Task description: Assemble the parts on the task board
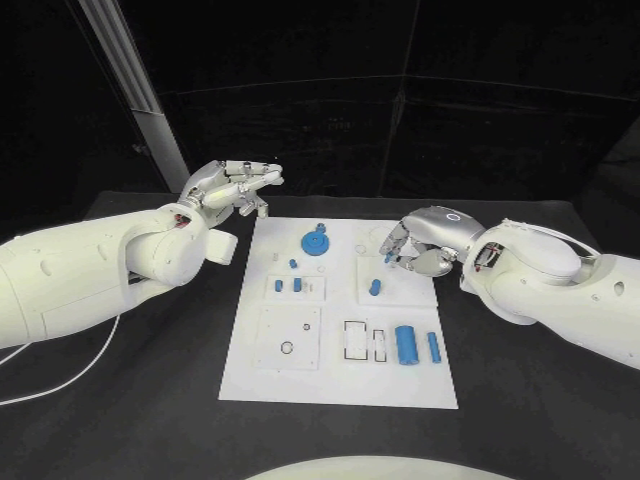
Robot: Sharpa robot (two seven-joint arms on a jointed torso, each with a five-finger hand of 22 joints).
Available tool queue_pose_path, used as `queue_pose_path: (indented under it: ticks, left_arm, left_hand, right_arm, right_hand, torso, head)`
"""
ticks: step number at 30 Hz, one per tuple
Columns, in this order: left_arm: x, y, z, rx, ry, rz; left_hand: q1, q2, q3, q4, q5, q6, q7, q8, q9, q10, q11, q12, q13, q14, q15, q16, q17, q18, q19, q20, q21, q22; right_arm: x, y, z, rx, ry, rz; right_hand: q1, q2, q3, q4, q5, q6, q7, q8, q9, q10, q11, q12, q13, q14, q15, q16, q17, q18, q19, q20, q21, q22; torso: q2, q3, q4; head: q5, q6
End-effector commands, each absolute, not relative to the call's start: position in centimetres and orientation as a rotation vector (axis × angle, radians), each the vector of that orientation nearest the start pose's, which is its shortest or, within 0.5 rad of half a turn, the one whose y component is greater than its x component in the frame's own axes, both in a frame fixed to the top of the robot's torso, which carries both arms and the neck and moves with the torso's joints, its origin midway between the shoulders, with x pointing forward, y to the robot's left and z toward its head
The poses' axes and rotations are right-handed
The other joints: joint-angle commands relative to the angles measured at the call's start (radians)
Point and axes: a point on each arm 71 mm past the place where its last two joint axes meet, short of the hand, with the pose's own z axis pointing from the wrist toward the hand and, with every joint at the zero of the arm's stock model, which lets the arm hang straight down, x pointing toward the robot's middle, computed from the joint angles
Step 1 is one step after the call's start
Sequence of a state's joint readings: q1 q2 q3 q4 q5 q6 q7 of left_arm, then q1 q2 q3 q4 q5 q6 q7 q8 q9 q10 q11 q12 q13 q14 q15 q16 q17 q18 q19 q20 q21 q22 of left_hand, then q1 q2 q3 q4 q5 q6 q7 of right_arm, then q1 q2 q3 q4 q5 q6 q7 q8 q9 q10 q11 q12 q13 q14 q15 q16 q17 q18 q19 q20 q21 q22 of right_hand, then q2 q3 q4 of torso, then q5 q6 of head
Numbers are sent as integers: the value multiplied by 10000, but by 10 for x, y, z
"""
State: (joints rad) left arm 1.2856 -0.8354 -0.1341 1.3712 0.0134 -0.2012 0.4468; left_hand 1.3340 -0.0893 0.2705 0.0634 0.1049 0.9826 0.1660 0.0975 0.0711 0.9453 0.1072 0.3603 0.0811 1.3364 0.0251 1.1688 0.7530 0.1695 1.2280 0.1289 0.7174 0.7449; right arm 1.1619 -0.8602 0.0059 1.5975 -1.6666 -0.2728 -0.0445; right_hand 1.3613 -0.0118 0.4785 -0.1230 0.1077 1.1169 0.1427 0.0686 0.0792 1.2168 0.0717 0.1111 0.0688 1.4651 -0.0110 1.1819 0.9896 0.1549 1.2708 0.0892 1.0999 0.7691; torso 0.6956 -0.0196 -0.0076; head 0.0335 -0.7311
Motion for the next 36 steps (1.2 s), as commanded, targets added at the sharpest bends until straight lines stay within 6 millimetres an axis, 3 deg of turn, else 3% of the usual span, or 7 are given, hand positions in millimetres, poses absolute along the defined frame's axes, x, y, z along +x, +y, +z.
queue_pose_path:
  ticks: [1,8,11,19,21,24,36]
  left_arm:
    - [519,250,-172,-10463,13799,-15240]
    - [519,247,-172,-10444,13828,-15296]
    - [519,246,-172,-10432,13845,-15328]
    - [519,241,-171,-10392,13901,-15425]
    - [519,240,-171,-10384,13916,-15447]
    - [519,237,-171,-10364,13943,-15500]
    - [519,234,-170,-10338,13983,-15569]
  left_hand:
    - [34,96,-6,-25,-23,26,30,42,0,-26,5,48,-5,-42,-43,43,-12,105,-19,-73,-61,-11]
    - [34,96,-6,-25,-23,26,30,42,0,-26,5,48,-5,-42,-43,43,-12,105,-19,-73,-61,-11]
    - [34,96,-6,-25,-23,26,30,42,0,-26,5,48,-5,-42,-43,43,-12,105,-19,-73,-61,-11]
    - [34,96,-6,-25,-23,26,30,42,0,-26,5,48,-5,-42,-43,43,-12,105,-19,-73,-61,-11]
    - [34,96,-6,-25,-23,26,30,42,0,-26,5,48,-5,-42,-43,43,-12,105,-19,-73,-61,-11]
    - [34,96,-6,-25,-23,26,30,42,0,-26,5,48,-5,-42,-43,43,-12,105,-19,-73,-61,-11]
    - [64,109,-7,-40,-24,13,39,38,-4,-55,12,78,-12,-48,-40,53,-25,102,-12,-74,-68,-16]
  right_arm:
    - [455,-163,-167,-3828,15205,7739]
    - [440,-126,-160,-4230,14985,8899]
    - [437,-110,-162,-4453,15095,9210]
    - [428,-79,-188,-5078,15878,9531]
    - [426,-75,-195,-5228,16074,9541]
    - [421,-66,-208,-5533,16442,9541]
    - [416,-53,-223,-6041,16916,9382]
  right_hand:
    - [-6,-52,100,-12,84,42,29,28,12,83,1,-73,-7,252,-58,73,19,-115,20,-44,61,25]
    - [-7,-66,140,-20,115,41,37,19,10,81,7,-90,-8,251,-53,90,29,-116,14,-44,79,41]
    - [-10,-70,151,-20,122,39,40,16,9,80,10,-96,-9,250,-52,93,27,-116,11,-44,83,44]
    - [-17,-71,157,-16,122,37,44,13,8,80,14,-100,-9,251,-50,101,36,-115,6,-44,82,39]
    - [-23,-71,161,-12,122,36,46,11,8,80,16,-102,-9,249,-48,96,24,-112,-2,-44,75,23]
    - [-38,-74,166,-3,120,34,51,8,7,81,20,-107,-9,249,-45,103,28,-112,-7,-43,77,23]
    - [-65,-83,172,12,99,32,55,4,6,83,23,-117,-8,250,-40,119,38,-111,-15,-41,83,23]
  torso:
    - [11,1,13]
    - [12,-3,19]
    - [14,-25,23]
    - [27,-17,12]
    - [21,-2,2]
    - [28,-12,11]
    - [13,3,-1]
  head:
    - [23,11]
    - [181,-19]
    - [234,-52]
    - [432,-116]
    - [474,-148]
    - [516,-197]
    - [605,-308]
